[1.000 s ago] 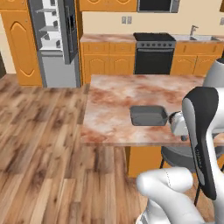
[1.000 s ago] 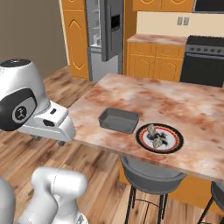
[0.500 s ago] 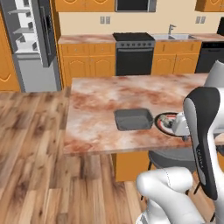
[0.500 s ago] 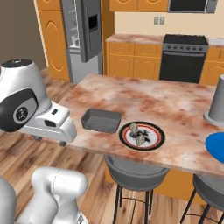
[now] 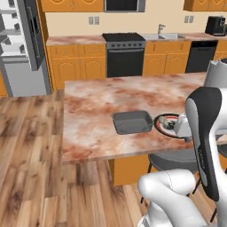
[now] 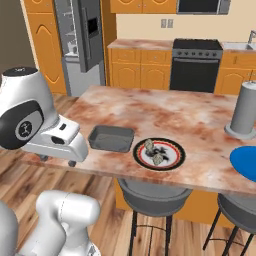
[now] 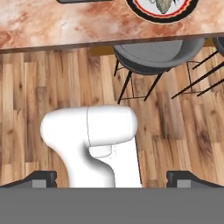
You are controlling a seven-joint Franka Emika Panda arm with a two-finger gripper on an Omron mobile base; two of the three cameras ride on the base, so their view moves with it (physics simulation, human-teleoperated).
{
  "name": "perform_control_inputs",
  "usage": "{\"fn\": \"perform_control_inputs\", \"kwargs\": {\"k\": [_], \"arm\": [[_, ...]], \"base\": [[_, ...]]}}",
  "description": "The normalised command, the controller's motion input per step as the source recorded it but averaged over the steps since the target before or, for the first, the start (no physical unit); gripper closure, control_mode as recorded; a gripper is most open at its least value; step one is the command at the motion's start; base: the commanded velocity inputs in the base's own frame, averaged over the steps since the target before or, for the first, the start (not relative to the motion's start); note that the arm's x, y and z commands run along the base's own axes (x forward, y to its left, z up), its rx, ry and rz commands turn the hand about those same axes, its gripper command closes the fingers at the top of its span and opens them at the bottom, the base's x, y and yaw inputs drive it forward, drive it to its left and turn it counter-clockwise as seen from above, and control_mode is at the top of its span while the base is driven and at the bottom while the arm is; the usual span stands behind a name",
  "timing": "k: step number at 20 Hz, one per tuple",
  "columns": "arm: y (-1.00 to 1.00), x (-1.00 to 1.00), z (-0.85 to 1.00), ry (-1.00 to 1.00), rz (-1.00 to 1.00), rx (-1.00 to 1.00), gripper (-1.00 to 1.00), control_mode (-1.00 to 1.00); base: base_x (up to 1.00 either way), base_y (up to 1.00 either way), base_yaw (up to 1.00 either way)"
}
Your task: Place two dumplings into each of the tupperware containers and then place the containers in the fridge.
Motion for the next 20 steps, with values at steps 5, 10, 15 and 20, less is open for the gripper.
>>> {"fn": "perform_control_inputs", "kwargs": {"k": [5,10,15,20], "arm": [[0.0,0.0,0.0,0.0,0.0,0.0,-1.0,1.0],[0.0,0.0,0.0,0.0,0.0,0.0,-1.0,1.0],[0.0,0.0,0.0,0.0,0.0,0.0,-1.0,1.0],[0.0,0.0,0.0,0.0,0.0,0.0,-1.0,1.0]], "base": [[0.46,0.18,-0.03],[0.48,0.01,0.0],[0.0,0.0,0.0],[-0.33,0.0,0.0]]}}
